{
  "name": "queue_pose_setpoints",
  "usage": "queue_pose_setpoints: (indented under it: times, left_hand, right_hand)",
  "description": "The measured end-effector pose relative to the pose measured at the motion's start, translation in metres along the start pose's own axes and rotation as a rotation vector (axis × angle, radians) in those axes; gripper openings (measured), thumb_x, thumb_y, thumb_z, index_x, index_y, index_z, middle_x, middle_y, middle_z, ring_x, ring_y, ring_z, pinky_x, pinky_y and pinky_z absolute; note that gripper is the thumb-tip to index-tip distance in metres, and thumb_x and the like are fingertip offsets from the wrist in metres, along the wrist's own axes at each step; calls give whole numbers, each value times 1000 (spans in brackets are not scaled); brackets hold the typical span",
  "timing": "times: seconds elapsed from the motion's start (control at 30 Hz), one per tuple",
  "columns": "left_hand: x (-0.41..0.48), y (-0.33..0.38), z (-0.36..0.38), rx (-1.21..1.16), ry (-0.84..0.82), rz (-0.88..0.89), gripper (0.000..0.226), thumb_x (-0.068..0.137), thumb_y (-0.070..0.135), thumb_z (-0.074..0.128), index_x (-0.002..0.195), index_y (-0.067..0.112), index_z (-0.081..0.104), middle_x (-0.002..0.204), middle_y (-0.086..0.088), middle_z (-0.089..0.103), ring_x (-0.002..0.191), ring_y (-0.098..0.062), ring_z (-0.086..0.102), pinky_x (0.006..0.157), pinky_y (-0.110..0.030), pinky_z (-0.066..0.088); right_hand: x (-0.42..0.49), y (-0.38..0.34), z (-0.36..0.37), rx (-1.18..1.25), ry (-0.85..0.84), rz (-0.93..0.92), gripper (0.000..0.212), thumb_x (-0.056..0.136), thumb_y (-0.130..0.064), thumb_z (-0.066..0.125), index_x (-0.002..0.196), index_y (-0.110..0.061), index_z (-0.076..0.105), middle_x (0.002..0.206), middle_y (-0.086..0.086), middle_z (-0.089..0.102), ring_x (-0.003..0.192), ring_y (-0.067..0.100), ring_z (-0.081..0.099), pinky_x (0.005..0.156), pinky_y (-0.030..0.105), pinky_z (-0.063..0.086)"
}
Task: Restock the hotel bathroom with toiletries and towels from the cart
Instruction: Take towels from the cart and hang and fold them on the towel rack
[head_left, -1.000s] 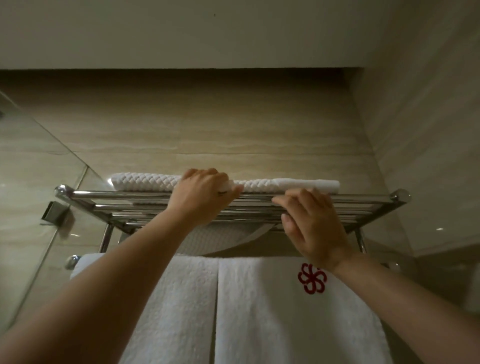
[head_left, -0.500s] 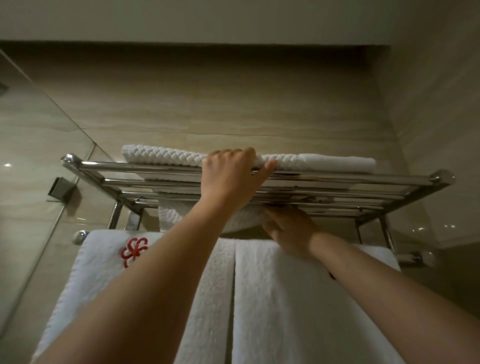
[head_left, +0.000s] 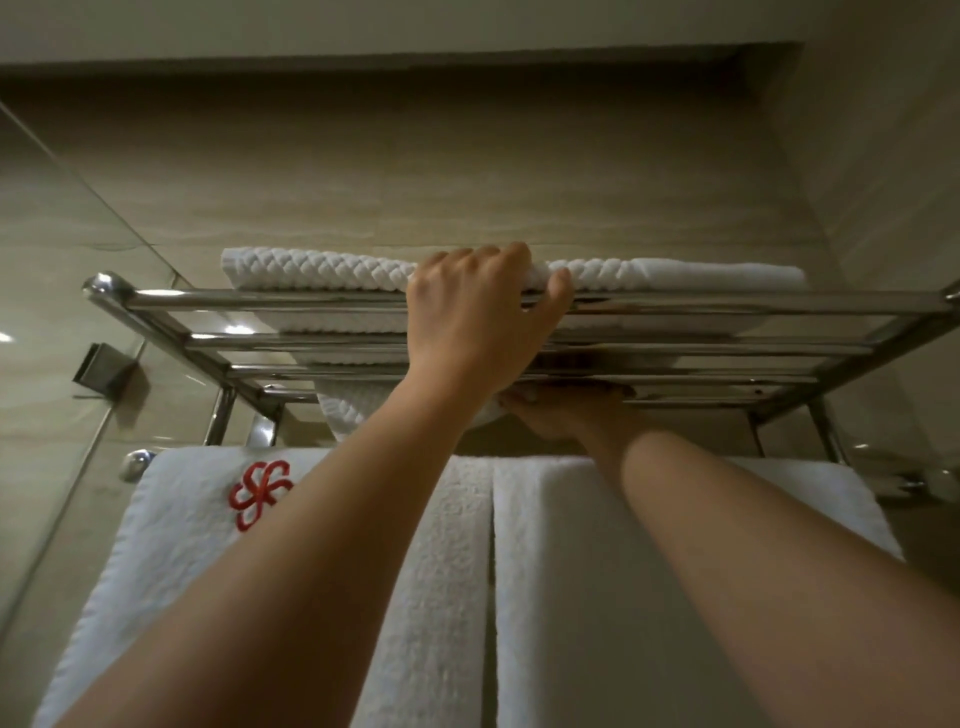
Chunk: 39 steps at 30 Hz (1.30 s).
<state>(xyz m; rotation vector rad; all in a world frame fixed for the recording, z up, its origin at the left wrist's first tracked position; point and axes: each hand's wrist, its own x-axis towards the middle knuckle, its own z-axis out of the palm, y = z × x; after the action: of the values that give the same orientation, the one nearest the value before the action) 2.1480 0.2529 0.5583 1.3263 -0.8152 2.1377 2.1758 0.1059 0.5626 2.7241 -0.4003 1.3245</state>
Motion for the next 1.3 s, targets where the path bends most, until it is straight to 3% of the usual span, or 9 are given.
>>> queue_pose_setpoints:
  times: [0.2, 0.3, 0.43, 0.6, 0.73, 0.93, 1.07, 1.2, 1.3]
  left_hand:
    - [-1, -2, 3, -42, 51, -22, 36, 89, 49, 39, 66, 22, 46, 55, 12, 37, 54, -13, 39, 62, -27, 22]
    - [0, -2, 3, -44, 55, -25, 37, 90, 49, 40, 66, 21, 47, 56, 9, 41, 53, -14, 40, 61, -27, 23]
    - [-1, 0, 2, -35, 50, -14, 37, 90, 48, 41, 68, 20, 51, 59, 6, 46, 55, -15, 43, 63, -27, 25]
    - [0, 1, 1, -55, 16, -35, 39, 90, 47, 38, 69, 18, 53, 59, 5, 46, 56, -18, 45, 64, -29, 31]
    - [1, 1, -3, -77, -33, -35, 36, 91, 46, 39, 69, 20, 48, 59, 6, 45, 56, -17, 43, 64, -29, 30]
    - [1, 0, -3, -68, -40, -36, 33, 92, 45, 41, 71, 21, 49, 60, 6, 46, 56, -16, 44, 63, -29, 32]
    - [0, 0, -3, -68, -25, -24, 33, 92, 46, 40, 72, 22, 51, 61, 6, 48, 56, -15, 44, 64, -28, 30]
    - [0, -2, -1, -66, -19, -8, 39, 91, 46, 38, 78, 16, 59, 62, 6, 48, 56, -16, 46, 64, -28, 34]
    - [-1, -2, -1, -62, -10, 0, 40, 90, 47, 36, 78, 16, 59, 62, 6, 48, 56, -15, 45, 64, -28, 33]
  right_hand:
    - [14, 1, 6, 70, 33, 67, 72, 90, -65, 19, 150, -29, 6, 159, 3, 5, 145, 29, 6, 116, 51, 8]
    - [16, 0, 5, 29, -42, 50, 69, 90, -65, 16, 150, -33, 4, 158, -2, -2, 145, 30, 2, 115, 55, 4]
    - [10, 7, -5, 62, -126, -63, 67, 90, -65, 19, 149, -36, 7, 159, -3, 0, 146, 26, 1, 116, 51, 6]
    - [-25, 15, -11, -80, -3, -91, 71, 85, -69, 19, 148, -36, 13, 158, -1, 14, 144, 27, 14, 114, 52, 12]
    - [-43, 25, -25, -111, -100, -14, 73, 90, -63, 23, 150, -25, 5, 158, 5, 6, 144, 31, 9, 116, 50, 9]
    - [-41, 41, -24, -94, -95, 64, 66, 94, -56, 26, 150, -21, 16, 156, 8, 17, 141, 31, 21, 114, 46, 22]
    - [-31, 58, -20, -77, -81, 51, 66, 93, -61, 26, 149, -27, 18, 156, 6, 19, 141, 28, 20, 115, 45, 18]
    - [-14, 66, -20, -50, -113, 104, 67, 92, -63, 22, 150, -31, 10, 159, 1, 5, 145, 25, 5, 117, 47, 4]
    - [-8, 63, -15, -78, 21, 100, 70, 89, -66, 27, 148, -30, 19, 157, 3, 16, 144, 27, 14, 117, 45, 12]
